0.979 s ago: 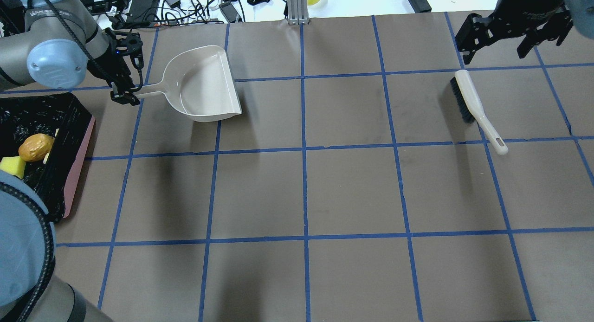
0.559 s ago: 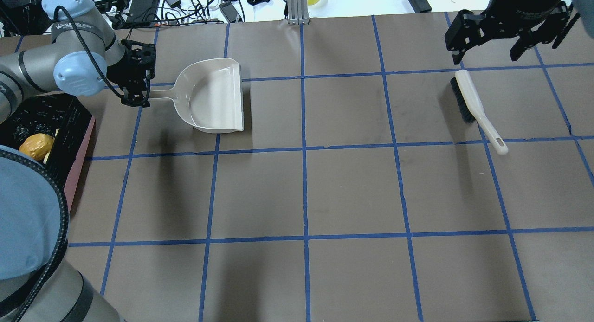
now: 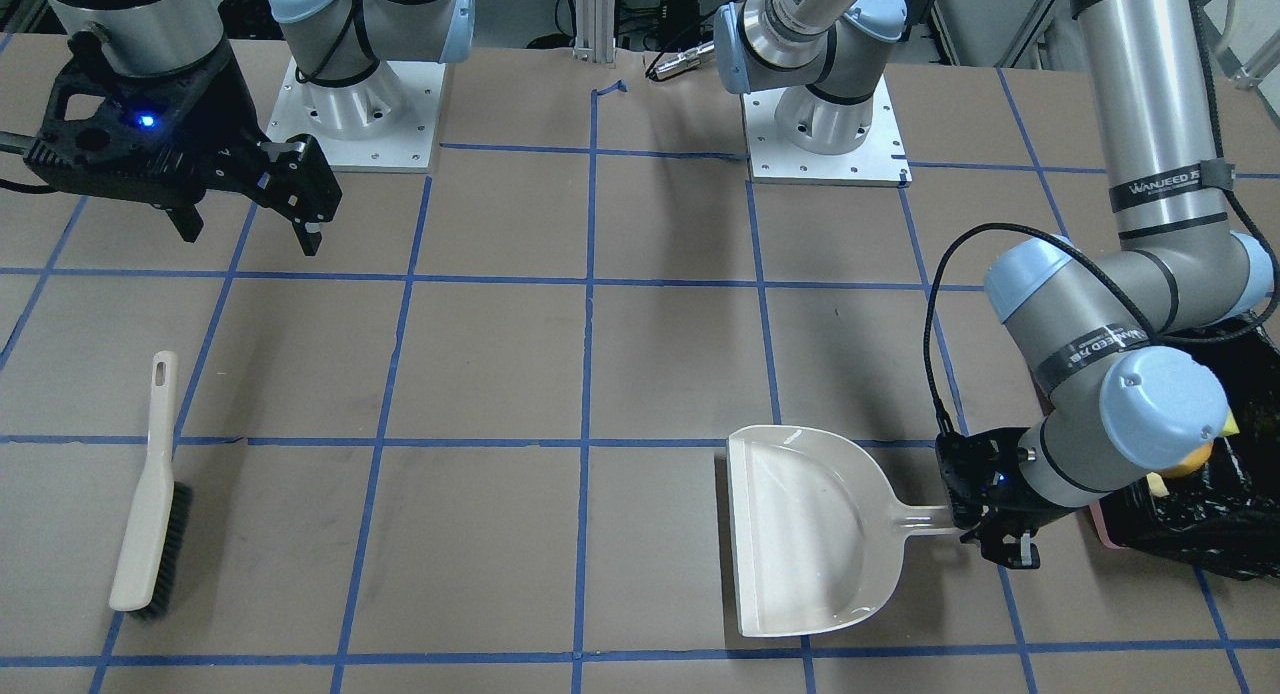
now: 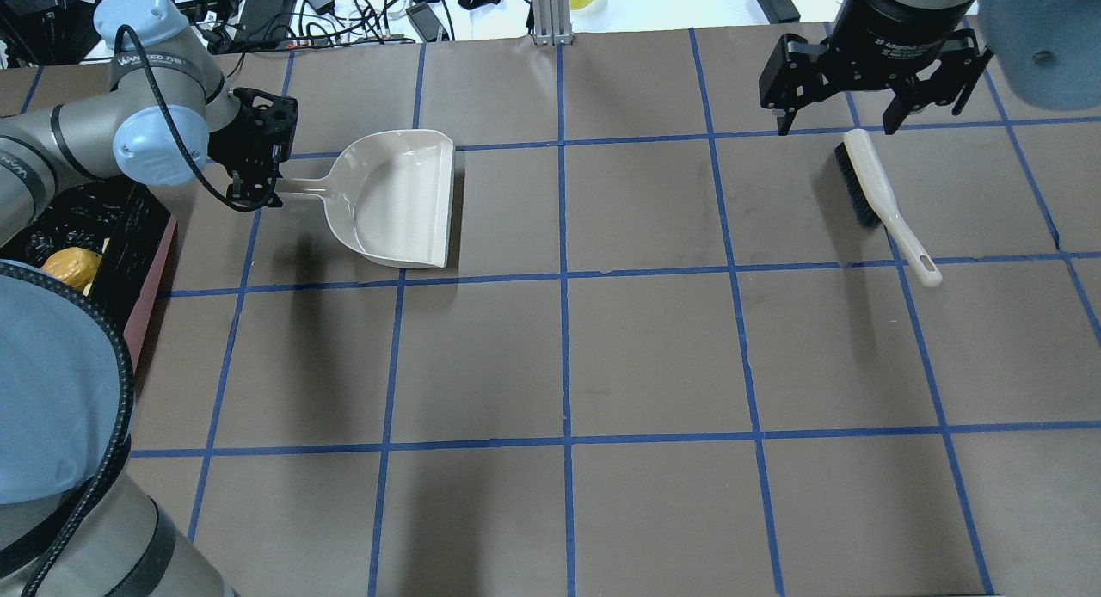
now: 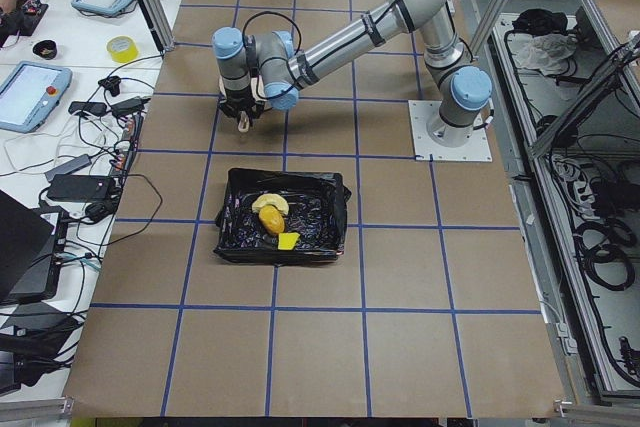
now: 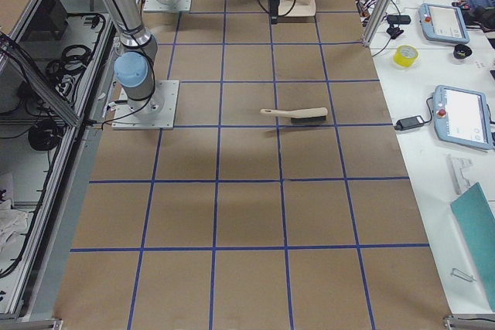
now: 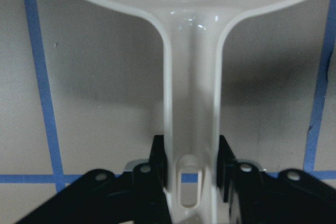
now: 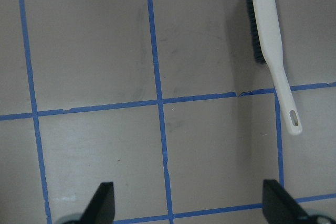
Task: Sweep and dump trash into bin
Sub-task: 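Lower the dustpan onto the table with the left gripper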
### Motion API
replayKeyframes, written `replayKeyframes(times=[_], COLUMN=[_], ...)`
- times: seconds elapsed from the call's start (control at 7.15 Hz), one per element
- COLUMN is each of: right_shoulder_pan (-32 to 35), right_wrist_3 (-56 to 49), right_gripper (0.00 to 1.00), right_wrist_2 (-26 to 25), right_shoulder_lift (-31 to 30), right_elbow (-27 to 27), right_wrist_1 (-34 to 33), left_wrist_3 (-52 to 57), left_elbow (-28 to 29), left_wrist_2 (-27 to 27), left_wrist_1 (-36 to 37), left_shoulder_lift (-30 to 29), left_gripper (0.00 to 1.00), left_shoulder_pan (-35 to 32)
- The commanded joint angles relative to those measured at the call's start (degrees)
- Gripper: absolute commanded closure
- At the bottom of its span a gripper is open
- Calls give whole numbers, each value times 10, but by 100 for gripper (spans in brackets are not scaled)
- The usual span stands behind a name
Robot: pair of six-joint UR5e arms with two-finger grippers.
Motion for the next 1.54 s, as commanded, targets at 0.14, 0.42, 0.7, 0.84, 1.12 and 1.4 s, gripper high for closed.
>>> replayKeyframes(times=[0.14,0.42,0.7,0.84,1.12,1.4], right_shoulder_pan=[1,2,2,2,2,1], right_wrist_3=[-1,-2,-3,-3,-3,-4], right_gripper=[0,0,0,0,0,0], right_wrist_2=[-1,-1,-1,0,0,0], right_shoulder_lift=[-1,-1,0,0,0,-1], right_elbow=[1,1,1,1,1,0], right_wrist_1=[0,-1,-3,-5,-5,-5], left_wrist_3=[-14,-26,-33,-86,-202,-352], left_elbow=[-4,-5,-3,5,14,15], left_wrist_2=[0,-1,-3,-3,-18,-65], left_wrist_1=[-2,-7,-20,-40,-110,-143], left_shoulder_lift=[-3,-2,26,48,100,152], left_gripper=[36,30,30,31,32,32], left_shoulder_pan=[0,-1,-11,-35,-67,-93])
